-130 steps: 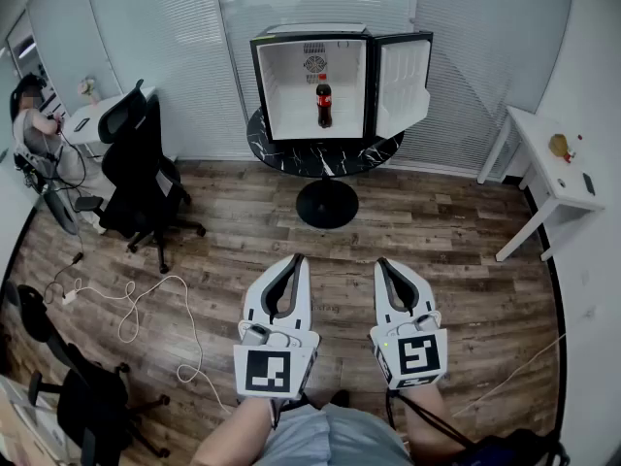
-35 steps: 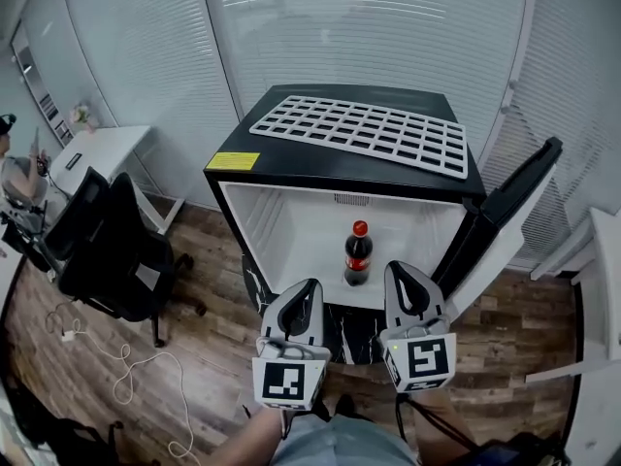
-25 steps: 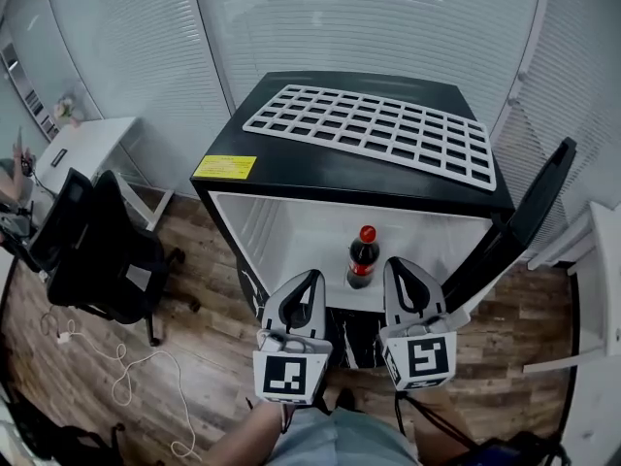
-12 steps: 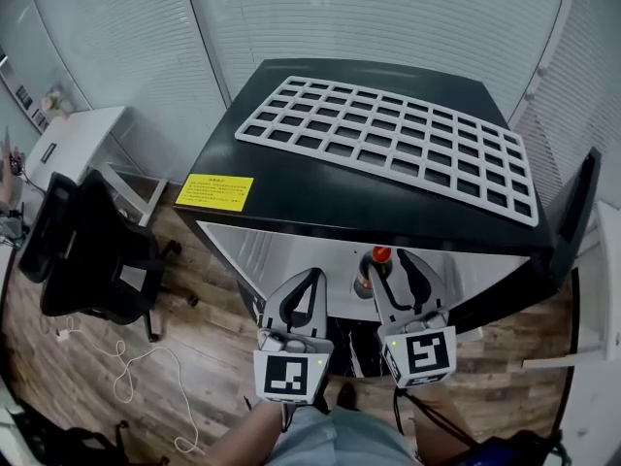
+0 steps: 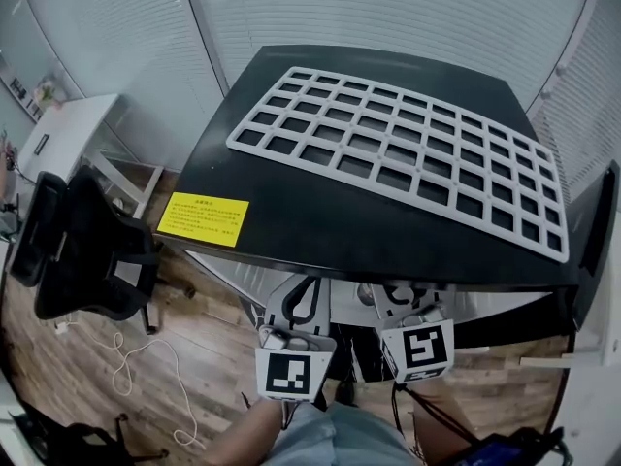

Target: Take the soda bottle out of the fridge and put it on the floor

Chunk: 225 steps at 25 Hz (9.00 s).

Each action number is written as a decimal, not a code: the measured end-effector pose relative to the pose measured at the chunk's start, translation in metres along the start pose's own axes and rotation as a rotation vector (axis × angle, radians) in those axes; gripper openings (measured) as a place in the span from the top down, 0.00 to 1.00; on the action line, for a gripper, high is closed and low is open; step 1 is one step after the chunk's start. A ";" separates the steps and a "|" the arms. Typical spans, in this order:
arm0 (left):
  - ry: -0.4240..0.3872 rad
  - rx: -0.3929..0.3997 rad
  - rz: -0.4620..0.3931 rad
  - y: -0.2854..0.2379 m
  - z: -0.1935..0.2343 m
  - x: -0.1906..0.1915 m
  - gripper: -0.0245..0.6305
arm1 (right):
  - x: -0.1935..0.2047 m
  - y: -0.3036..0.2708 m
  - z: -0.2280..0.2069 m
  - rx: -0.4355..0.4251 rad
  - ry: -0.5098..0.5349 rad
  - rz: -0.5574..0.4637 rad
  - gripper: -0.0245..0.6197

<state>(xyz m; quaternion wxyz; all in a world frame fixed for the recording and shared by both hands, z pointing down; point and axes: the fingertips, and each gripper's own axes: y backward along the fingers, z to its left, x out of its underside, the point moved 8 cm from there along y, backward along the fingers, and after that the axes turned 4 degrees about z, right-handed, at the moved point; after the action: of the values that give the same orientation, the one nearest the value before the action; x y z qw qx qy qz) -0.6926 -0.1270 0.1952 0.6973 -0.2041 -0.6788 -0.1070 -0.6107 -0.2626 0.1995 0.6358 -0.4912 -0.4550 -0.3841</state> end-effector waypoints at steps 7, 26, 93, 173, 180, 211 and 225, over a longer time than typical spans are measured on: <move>0.007 0.000 0.012 -0.005 0.001 0.001 0.94 | 0.000 -0.007 0.001 -0.007 0.004 0.020 0.69; -0.008 -0.012 -0.015 0.002 -0.008 -0.005 0.94 | -0.006 0.007 0.003 -0.026 0.052 -0.001 0.77; -0.127 0.796 -0.044 0.350 -0.421 0.034 0.94 | 0.145 0.627 0.144 0.710 -0.145 0.060 0.80; -0.321 1.212 0.326 0.303 -0.679 0.547 0.94 | 0.750 0.700 0.141 1.034 -0.541 0.320 0.82; -0.329 1.238 0.335 0.302 -0.676 0.580 0.94 | 0.783 0.693 0.156 1.054 -0.561 0.337 0.82; -0.365 1.321 0.401 0.298 -0.664 0.685 0.94 | 0.905 0.664 0.197 1.079 -0.627 0.431 0.82; -0.376 1.335 0.426 0.299 -0.663 0.708 0.94 | 0.946 0.656 0.208 1.079 -0.666 0.470 0.82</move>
<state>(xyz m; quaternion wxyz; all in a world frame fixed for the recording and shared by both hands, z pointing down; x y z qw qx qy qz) 0.0724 -0.0544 0.8577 0.5503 0.1224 -0.6533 0.5054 0.2358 0.0469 0.9448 0.6844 -0.2832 -0.6358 0.2173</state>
